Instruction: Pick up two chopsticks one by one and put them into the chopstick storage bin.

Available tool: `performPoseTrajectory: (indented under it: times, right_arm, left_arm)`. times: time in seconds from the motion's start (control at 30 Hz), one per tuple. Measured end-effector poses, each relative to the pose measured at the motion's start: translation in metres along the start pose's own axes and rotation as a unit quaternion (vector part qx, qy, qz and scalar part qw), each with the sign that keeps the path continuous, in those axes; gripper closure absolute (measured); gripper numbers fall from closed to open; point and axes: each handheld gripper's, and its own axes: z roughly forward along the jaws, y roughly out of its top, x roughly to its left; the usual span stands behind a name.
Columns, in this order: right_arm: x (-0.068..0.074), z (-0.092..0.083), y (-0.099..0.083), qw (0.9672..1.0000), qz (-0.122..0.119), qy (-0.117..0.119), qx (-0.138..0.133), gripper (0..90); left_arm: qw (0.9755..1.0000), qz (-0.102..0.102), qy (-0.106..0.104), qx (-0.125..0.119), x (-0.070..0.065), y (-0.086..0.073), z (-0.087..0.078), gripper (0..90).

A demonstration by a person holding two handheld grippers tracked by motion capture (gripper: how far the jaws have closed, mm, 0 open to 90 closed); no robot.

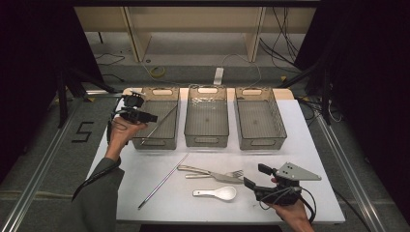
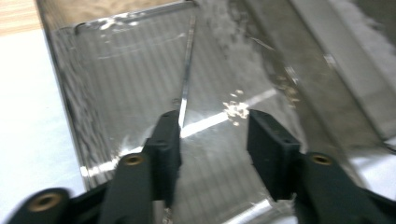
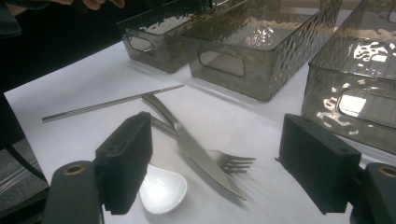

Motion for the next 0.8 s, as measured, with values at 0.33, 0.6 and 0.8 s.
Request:
performPoseTrajectory:
  times: [0.33,0.6,0.8]
  right_arm:
    - [0.001,0.000,0.000,1.0000,-0.001,0.000,0.000,26.5]
    - [0.002,-0.002,0.001,1.0000,-0.006,-0.001,-0.002,26.5]
    - [0.002,-0.002,0.001,1.0000,-0.006,0.000,-0.001,26.4]
  left_arm:
    - [0.9989,0.021,-0.042,0.001,-0.023,-0.022,-0.030,28.4]
    - [0.9975,0.047,-0.035,0.039,-0.037,-0.042,-0.032,23.6]
    - [0.9952,0.058,-0.044,0.065,-0.047,-0.057,-0.030,20.5]
